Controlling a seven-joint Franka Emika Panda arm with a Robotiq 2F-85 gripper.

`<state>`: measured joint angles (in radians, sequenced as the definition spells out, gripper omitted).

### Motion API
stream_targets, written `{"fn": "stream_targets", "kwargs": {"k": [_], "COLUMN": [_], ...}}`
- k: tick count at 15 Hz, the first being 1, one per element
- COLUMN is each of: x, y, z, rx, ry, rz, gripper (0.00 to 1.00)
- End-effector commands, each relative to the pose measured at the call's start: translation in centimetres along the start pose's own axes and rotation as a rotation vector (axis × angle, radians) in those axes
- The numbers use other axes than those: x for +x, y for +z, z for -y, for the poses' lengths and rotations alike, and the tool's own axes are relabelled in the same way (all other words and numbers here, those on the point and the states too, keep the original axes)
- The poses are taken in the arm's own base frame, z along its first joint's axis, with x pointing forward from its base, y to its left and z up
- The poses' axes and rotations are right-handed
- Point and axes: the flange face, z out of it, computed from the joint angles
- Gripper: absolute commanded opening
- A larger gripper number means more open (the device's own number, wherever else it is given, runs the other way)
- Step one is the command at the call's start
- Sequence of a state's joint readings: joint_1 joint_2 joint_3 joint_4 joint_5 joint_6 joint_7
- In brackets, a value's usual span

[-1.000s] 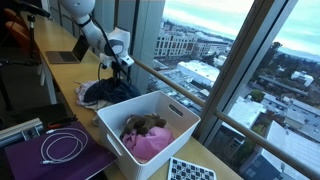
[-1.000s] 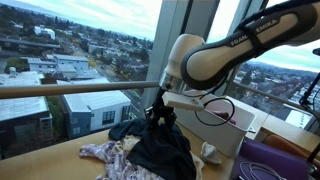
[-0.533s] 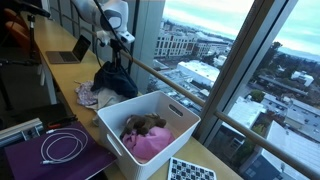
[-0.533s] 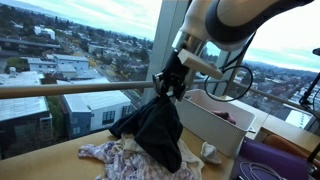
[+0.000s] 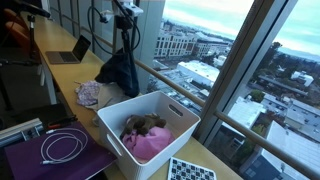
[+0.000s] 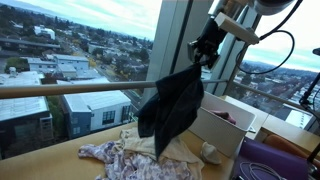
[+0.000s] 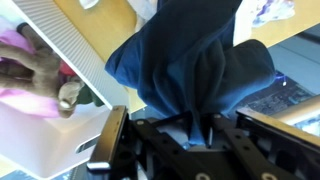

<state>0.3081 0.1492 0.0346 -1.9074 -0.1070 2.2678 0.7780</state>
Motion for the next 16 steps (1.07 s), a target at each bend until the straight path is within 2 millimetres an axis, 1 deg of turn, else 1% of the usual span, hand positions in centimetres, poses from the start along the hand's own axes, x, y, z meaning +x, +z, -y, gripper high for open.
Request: {"fn": "stream_targets", "kwargs": {"k": [1, 5, 7, 8, 10, 11, 13, 16], "x": [2.0, 6.3, 8.2, 9.0, 10.3, 10.8, 11.7, 12.9], "y": [-4.2, -6.8, -7.7, -8.2, -9.3, -9.9, -12.5, -16.8], "z": [-8.2, -17.9, -21.9, -23.5, -26.0, -26.9, -28.0, -28.7], "rx": [-0.064, -0.132, -0.160, -0.168, -0.179, -0.184, -0.182, -0.177], "ry": [0.120, 0.266, 0.330, 0.357, 0.402, 0.420, 0.442, 0.454], "rz": [-0.041, -0.086, -0.102, -0.109, -0.132, -0.146, -0.181, -0.237], "gripper": [0.00, 0.00, 0.00, 0.00, 0.00, 0.00, 0.00, 0.00]}}
